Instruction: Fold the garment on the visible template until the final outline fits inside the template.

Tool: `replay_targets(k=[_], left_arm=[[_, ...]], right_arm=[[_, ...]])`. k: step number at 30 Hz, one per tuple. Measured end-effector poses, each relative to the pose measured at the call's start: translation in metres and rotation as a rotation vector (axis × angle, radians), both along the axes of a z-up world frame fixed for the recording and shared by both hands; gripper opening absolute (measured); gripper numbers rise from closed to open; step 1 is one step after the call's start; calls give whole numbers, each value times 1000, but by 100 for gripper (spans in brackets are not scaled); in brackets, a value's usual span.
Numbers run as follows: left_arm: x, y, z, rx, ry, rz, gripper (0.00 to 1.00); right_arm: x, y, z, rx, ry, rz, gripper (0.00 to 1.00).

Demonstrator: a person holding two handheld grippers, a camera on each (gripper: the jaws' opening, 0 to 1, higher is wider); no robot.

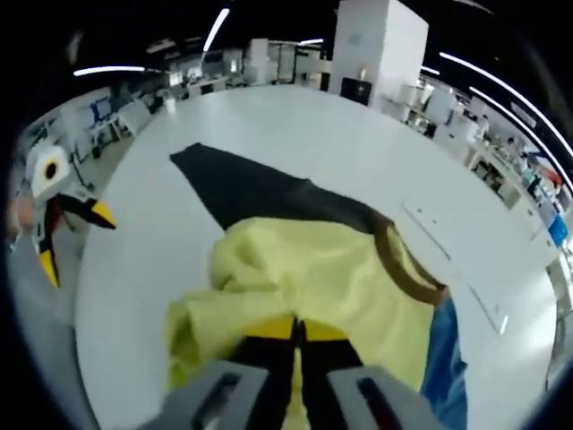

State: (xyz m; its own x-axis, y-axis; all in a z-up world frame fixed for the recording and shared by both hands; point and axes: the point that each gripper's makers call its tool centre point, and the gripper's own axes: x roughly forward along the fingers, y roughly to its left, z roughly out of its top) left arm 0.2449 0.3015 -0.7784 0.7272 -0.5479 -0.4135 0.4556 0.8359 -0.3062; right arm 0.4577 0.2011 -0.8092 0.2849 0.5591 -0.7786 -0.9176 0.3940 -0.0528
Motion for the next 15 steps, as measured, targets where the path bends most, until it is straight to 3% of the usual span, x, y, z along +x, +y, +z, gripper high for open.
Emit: replay_targets(k=[15], left_arm=[[1,1,-4,-10,19,18,64]], right_arm=[[4,-4,-25,-44,29,-18,0]])
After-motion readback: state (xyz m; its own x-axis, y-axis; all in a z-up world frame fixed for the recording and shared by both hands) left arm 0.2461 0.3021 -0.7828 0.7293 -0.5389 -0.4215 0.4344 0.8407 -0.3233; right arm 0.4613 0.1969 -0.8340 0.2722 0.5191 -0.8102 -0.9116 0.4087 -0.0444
